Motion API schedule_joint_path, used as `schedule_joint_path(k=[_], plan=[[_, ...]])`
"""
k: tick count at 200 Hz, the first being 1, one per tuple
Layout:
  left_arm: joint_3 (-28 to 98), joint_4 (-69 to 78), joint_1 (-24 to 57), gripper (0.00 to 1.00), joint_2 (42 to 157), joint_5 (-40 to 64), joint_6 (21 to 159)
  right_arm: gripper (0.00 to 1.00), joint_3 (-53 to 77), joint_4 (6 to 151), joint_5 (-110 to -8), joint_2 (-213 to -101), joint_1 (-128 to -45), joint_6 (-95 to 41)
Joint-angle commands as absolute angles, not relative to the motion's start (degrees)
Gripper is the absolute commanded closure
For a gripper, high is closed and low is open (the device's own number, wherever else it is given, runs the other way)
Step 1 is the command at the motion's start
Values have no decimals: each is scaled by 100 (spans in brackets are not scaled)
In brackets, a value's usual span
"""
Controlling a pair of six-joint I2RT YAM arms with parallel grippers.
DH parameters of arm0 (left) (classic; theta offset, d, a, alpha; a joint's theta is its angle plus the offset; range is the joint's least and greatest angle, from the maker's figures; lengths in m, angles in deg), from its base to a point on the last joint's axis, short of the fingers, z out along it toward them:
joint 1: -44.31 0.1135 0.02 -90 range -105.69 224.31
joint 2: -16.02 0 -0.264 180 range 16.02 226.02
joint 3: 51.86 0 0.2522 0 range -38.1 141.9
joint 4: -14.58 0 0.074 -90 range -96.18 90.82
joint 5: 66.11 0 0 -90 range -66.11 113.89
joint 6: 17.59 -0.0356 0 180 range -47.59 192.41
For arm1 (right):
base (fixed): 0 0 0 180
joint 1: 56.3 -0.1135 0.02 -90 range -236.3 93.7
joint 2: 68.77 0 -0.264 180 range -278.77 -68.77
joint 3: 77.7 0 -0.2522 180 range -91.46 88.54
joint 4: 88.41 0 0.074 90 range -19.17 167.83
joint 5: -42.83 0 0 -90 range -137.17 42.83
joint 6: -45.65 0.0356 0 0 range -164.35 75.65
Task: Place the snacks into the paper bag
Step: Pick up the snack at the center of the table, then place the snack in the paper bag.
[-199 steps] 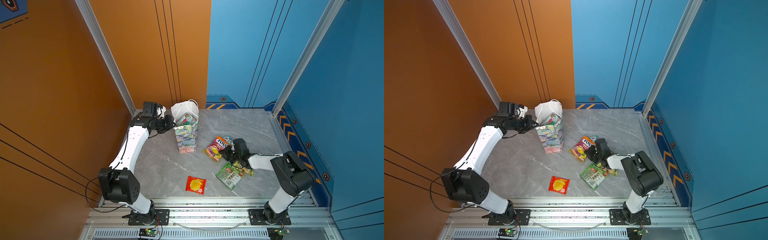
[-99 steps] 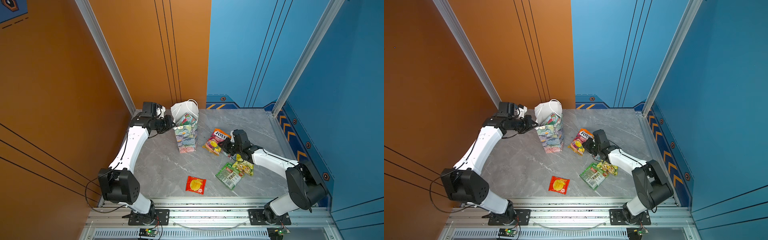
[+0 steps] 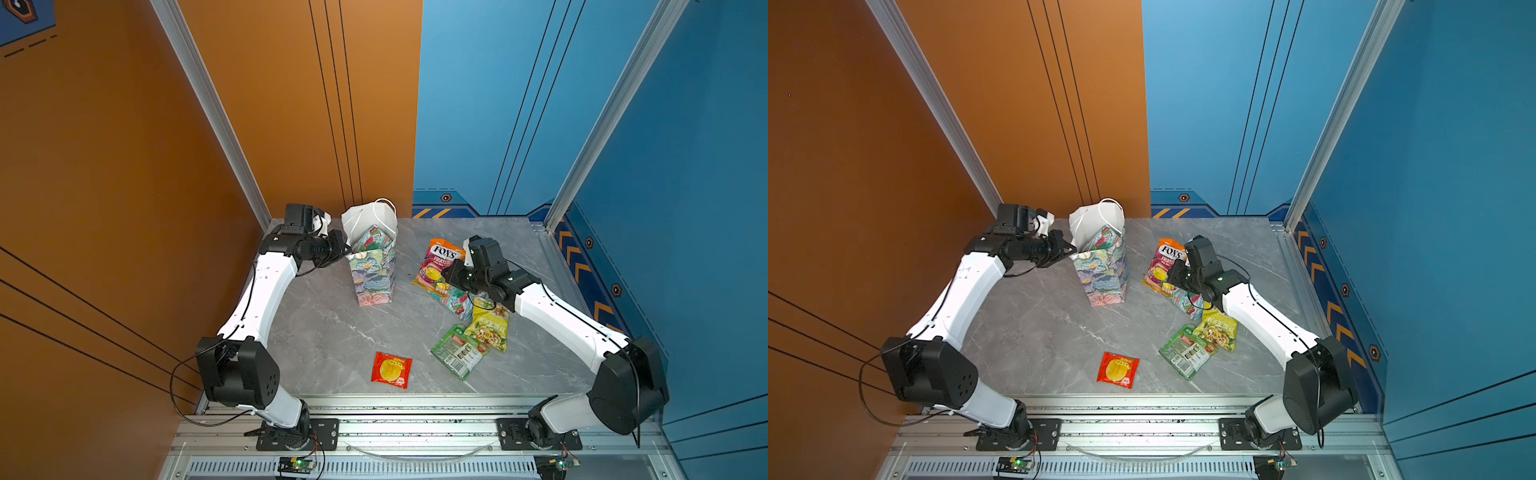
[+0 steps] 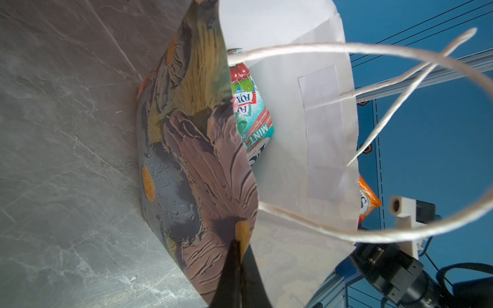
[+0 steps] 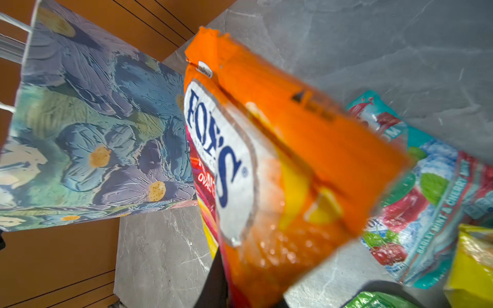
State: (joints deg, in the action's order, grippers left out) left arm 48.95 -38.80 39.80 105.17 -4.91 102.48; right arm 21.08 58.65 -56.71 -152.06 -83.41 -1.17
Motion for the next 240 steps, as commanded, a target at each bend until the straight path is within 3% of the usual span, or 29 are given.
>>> schedule_joint_path(k=[1, 58, 136, 193, 240], plan=[[4777, -3944, 3974, 100, 10413, -551, 10264, 100, 1496, 5411, -5286, -14947, -8372, -689], [4788, -3938, 3917, 100, 10426, -529, 10274, 100, 83, 5220, -5218, -15225, -8405, -1125], [4801, -3939, 3904, 100, 10444, -559, 10269, 100, -2618, 4812, -5221, -16583, -9116, -1650], [4795, -3944, 3887, 100, 10450, -551, 10276, 100, -4392, 4128, -4753, -17684, -9560, -1890], [4812, -3942, 3879, 100, 10448, -571, 10278, 100, -4911, 3766, -3991, -18123, -9919, -2238]])
